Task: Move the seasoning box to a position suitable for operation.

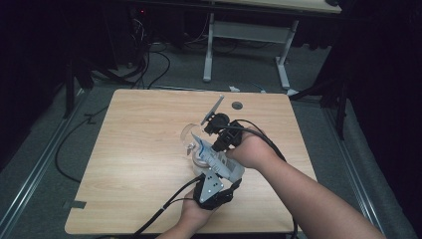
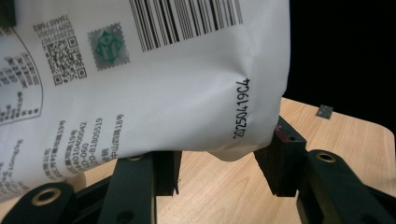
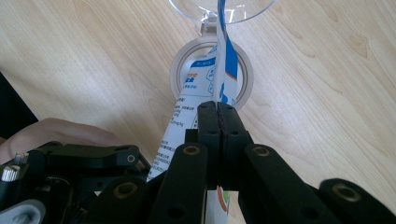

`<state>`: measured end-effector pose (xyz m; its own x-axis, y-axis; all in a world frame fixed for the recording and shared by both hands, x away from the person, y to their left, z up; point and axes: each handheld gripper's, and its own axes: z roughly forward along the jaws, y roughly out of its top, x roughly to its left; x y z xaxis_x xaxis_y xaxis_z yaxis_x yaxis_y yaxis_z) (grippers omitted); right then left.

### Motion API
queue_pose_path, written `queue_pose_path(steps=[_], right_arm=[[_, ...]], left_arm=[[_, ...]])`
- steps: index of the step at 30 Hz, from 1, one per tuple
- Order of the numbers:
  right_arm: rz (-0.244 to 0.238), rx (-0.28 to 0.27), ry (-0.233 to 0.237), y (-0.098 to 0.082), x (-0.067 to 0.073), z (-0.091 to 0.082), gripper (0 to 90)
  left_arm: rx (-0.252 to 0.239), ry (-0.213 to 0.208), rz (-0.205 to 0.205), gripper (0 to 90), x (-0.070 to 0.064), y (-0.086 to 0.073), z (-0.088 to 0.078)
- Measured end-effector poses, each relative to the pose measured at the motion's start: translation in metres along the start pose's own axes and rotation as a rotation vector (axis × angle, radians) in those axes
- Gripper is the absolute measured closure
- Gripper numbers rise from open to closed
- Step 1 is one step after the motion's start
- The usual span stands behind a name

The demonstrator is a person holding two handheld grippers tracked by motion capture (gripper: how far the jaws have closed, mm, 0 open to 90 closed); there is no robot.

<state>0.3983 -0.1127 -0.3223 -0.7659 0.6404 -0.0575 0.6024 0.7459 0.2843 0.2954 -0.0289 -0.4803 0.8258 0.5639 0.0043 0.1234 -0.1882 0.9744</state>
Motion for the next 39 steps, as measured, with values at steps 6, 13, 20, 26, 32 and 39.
queue_pose_path(steps=[6,13,20,26,32,39], right_arm=[[0.003,0.007,0.005,-0.002,0.0,0.001,89.8],[0.001,0.015,0.005,-0.004,0.001,0.002,89.8],[0.012,0.023,0.006,-0.008,0.001,0.002,89.8],[0.018,0.022,0.01,-0.011,0.0,0.003,89.7],[0.014,0.025,0.012,-0.011,0.0,0.004,89.7],[0.013,0.027,0.015,-0.011,0.001,0.006,89.7]], left_arm=[[0.008,-0.001,0.002,54.4,0.0,-0.005,0.0],[0.018,-0.005,-0.001,54.3,0.0,-0.01,0.0],[0.027,-0.013,-0.003,54.3,-0.002,-0.016,0.001],[0.036,-0.013,-0.004,54.2,-0.001,-0.018,0.002],[0.045,-0.01,-0.004,54.1,0.0,-0.021,0.001],[0.057,-0.009,-0.002,54.1,0.002,-0.025,0.0]])
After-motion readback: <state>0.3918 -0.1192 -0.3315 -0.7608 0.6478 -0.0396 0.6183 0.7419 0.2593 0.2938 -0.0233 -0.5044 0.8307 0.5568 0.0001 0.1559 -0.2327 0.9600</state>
